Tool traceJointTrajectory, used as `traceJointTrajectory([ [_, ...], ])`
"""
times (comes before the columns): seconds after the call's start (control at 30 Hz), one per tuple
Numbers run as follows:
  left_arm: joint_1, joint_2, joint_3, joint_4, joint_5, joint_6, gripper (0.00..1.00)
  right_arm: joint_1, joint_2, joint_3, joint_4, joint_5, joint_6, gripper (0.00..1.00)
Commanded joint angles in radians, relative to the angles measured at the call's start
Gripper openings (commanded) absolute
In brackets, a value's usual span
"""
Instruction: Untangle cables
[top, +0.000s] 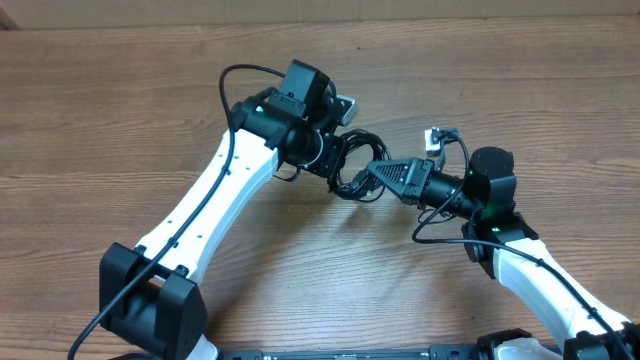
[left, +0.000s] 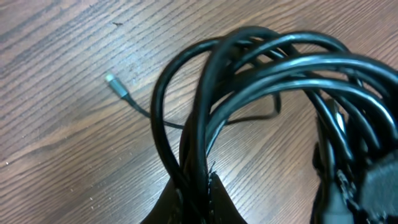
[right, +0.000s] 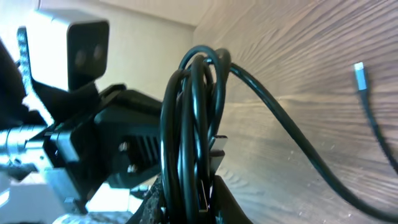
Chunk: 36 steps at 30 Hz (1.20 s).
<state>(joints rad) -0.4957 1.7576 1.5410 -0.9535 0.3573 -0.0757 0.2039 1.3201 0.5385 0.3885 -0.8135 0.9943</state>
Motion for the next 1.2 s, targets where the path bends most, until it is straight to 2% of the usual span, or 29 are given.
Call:
traceJointTrajectory([
  [0.0,-0.068,-0.028,0.027,0.002,0.175,0.009,0.04,0.005,0.001,0.013,-0.002,0.211,-0.04,0.04],
  [0.13,-0.069,-0.028,0.027,0.077,0.328,0.009,0.04,0.005,0.001,0.013,-0.072,0.329,-0.095,0.04],
  [0.27,-0.069,-0.028,0.027,0.084,0.369,0.009,0.04,0.005,0.001,0.013,-0.072,0.343,-0.113,0.08],
  [0.6,-0.068,-0.028,0.027,0.084,0.346,0.009,0.04,0.005,0.0,0.013,-0.071,0.338,-0.112,0.15],
  [0.87,-0.068,-0.028,0.027,0.082,0.315,0.009,0.04,0.003,-0.002,0.013,-0.034,0.296,-0.112,0.27],
  [1.07,-0.044,-0.028,0.027,0.055,0.155,-0.035,0.04,-0.016,-0.06,0.013,-0.034,0.293,-0.112,0.49],
  [1.17,-0.005,-0.028,0.027,0.045,0.137,-0.064,0.04,-0.056,-0.132,0.013,-0.033,0.289,-0.112,0.61],
])
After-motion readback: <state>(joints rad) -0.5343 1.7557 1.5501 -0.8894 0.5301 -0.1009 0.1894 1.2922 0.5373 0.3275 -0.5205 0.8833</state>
